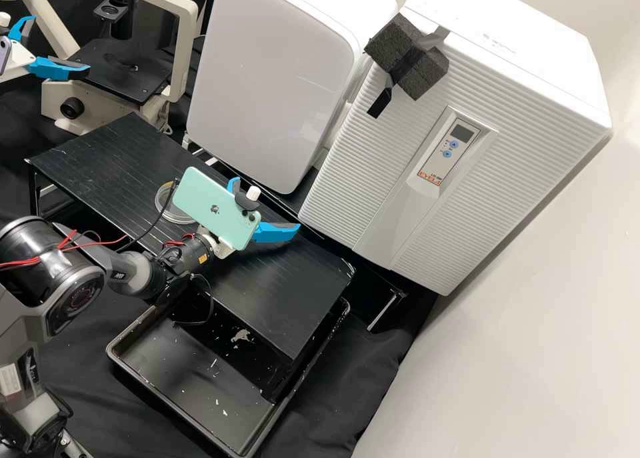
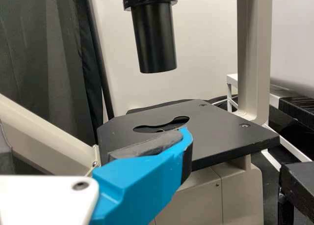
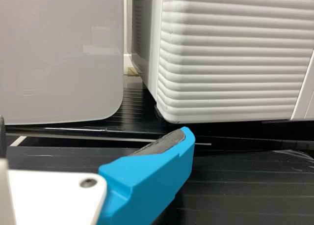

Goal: Place the petri dish on the microscope

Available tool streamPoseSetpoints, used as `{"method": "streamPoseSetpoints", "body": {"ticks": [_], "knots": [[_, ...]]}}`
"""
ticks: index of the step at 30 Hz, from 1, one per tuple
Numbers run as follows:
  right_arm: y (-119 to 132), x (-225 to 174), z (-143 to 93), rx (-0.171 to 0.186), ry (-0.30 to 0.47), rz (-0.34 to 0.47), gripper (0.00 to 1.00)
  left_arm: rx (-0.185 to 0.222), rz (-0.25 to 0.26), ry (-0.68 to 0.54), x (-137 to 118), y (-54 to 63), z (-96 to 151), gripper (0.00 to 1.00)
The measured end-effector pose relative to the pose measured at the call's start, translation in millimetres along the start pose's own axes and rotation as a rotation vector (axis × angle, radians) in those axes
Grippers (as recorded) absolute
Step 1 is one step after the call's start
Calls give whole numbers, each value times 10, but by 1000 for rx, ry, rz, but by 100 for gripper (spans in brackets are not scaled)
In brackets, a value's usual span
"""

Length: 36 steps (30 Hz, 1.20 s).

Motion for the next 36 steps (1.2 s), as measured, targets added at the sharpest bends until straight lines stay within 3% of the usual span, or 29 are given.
{"method": "streamPoseSetpoints", "body": {"ticks": [15,22,26,31,36], "knots": [[0,0,0,0,0,0,100,2,-7,-44,-1,-6,40,100],[0,0,0,0,0,0,100,-9,-5,-236,-67,68,323,100],[0,0,0,0,0,0,100,-32,-33,-371,-121,53,534,100],[0,0,0,0,0,0,100,-34,-74,-596,-168,71,886,100],[0,0,0,0,0,0,100,-26,-86,-741,-174,108,1165,100]]}}
